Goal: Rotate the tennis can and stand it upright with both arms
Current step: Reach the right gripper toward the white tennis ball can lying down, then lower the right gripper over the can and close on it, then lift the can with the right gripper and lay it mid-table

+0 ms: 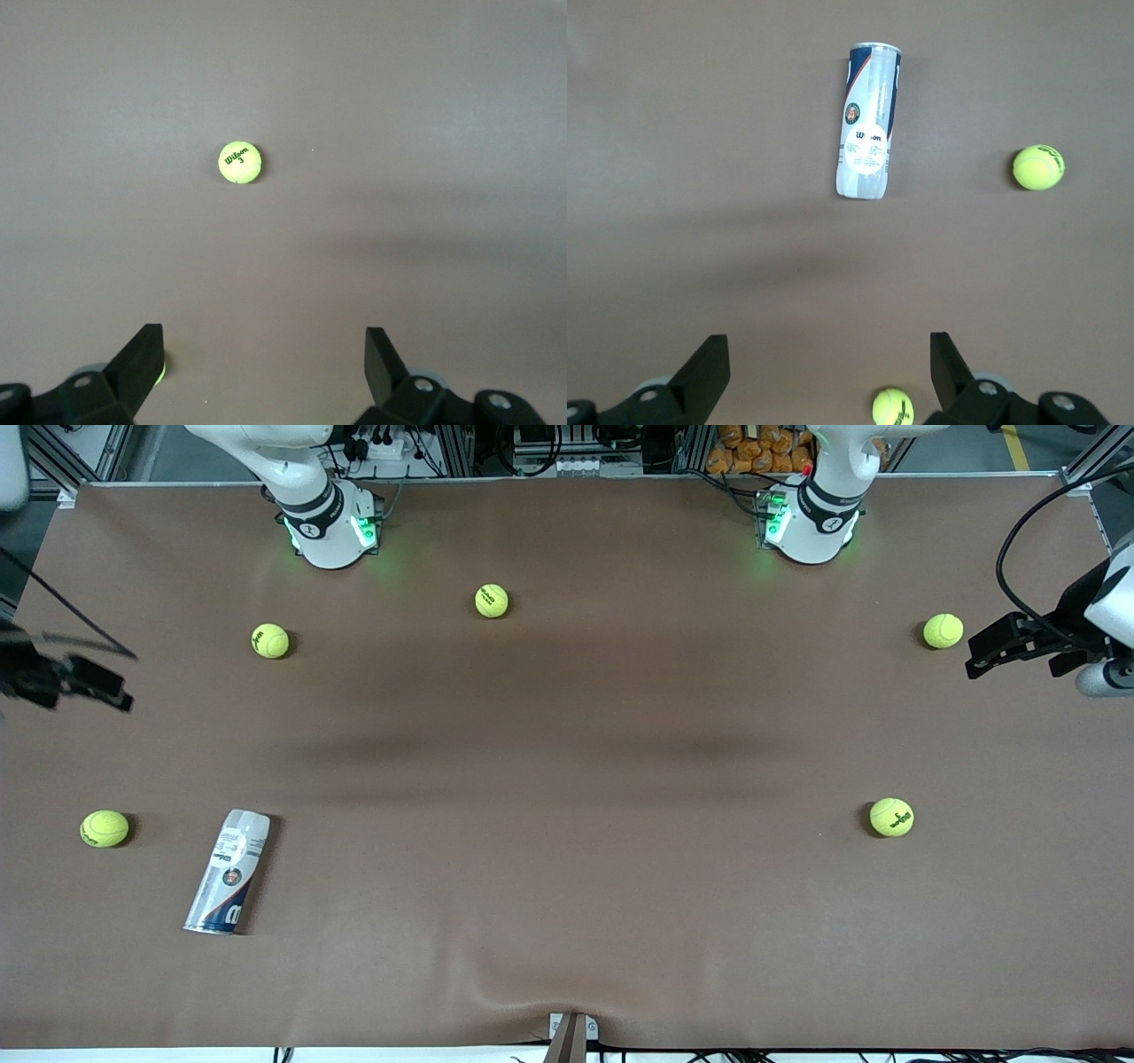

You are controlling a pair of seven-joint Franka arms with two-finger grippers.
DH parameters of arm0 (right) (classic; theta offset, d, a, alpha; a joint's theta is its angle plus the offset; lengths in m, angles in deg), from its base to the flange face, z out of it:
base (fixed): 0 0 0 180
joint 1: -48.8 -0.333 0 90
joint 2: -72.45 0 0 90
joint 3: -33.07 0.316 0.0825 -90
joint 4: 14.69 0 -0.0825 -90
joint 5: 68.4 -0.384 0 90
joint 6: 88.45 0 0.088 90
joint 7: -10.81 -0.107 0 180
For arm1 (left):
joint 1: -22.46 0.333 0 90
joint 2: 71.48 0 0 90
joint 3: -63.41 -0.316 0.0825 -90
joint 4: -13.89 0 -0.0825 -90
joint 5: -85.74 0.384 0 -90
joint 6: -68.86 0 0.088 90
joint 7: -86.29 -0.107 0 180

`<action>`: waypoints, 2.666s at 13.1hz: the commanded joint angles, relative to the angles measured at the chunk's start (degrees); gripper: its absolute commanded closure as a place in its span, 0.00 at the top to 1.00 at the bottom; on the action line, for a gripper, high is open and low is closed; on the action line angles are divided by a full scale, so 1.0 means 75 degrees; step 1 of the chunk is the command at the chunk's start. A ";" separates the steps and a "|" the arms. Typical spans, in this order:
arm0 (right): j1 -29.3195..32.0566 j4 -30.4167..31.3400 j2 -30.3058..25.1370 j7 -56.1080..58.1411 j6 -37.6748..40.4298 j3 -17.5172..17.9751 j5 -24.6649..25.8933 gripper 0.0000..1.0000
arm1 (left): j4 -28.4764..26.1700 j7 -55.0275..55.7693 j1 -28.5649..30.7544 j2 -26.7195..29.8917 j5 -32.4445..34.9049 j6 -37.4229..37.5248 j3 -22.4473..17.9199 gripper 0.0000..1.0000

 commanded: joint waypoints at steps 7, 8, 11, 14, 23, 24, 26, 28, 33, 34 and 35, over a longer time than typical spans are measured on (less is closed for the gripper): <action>0.0201 -0.0438 0.3155 0.0172 -0.2731 0.0035 -0.0026 1.00 | 0.0159 -0.0330 0.0116 -0.0067 0.0003 0.0139 -0.0027 1.00; 0.0120 -0.0462 0.3460 0.0207 -0.2929 0.0035 0.0124 1.00 | 0.0136 -0.0355 0.0209 -0.0067 0.0014 0.0139 -0.0027 1.00; 0.0037 -0.0603 0.4071 0.0208 -0.4404 0.0035 0.0767 1.00 | 0.0112 -0.0378 0.0233 -0.0067 0.0015 0.0150 -0.0016 1.00; 0.0107 -0.0567 0.4609 0.0125 -0.5191 0.0035 0.0958 1.00 | 0.0112 -0.0402 0.0175 -0.0067 0.0015 0.0139 -0.0004 1.00; 0.0318 -0.0556 0.5561 -0.0378 -0.5850 0.0046 0.0840 1.00 | 0.0112 -0.0390 0.0128 -0.0067 0.0015 0.0139 0.0055 1.00; 0.0330 -0.0556 0.5561 -0.0379 -0.5826 0.0046 0.0840 1.00 | 0.0112 -0.0390 0.0139 -0.0067 0.0015 0.0150 0.0055 1.00; 0.0330 -0.0556 0.5526 -0.0332 -0.5779 0.0058 0.0840 0.85 | 0.0112 -0.0390 0.0151 -0.0067 0.0015 0.0139 0.0055 1.00; 0.0342 -0.0544 0.5525 -0.0273 -0.5767 0.0058 0.0840 0.58 | 0.0112 -0.0367 0.0139 -0.0067 0.0015 0.0150 0.0055 1.00; 0.0073 -0.0696 0.5233 -0.0238 -0.5030 0.0105 0.0911 0.71 | 0.0112 -0.0355 0.0128 -0.0067 0.0015 0.0150 0.0055 1.00; -0.0079 -0.0708 0.5070 -0.0110 -0.4913 0.0105 0.0934 0.72 | 0.0112 -0.0309 0.0128 -0.0067 0.0015 0.0150 0.0066 1.00; -0.0254 -0.0720 0.4952 0.0193 -0.4842 0.0105 0.0923 0.72 | 0.0112 -0.0308 0.0104 -0.0067 0.0015 0.0150 0.0067 1.00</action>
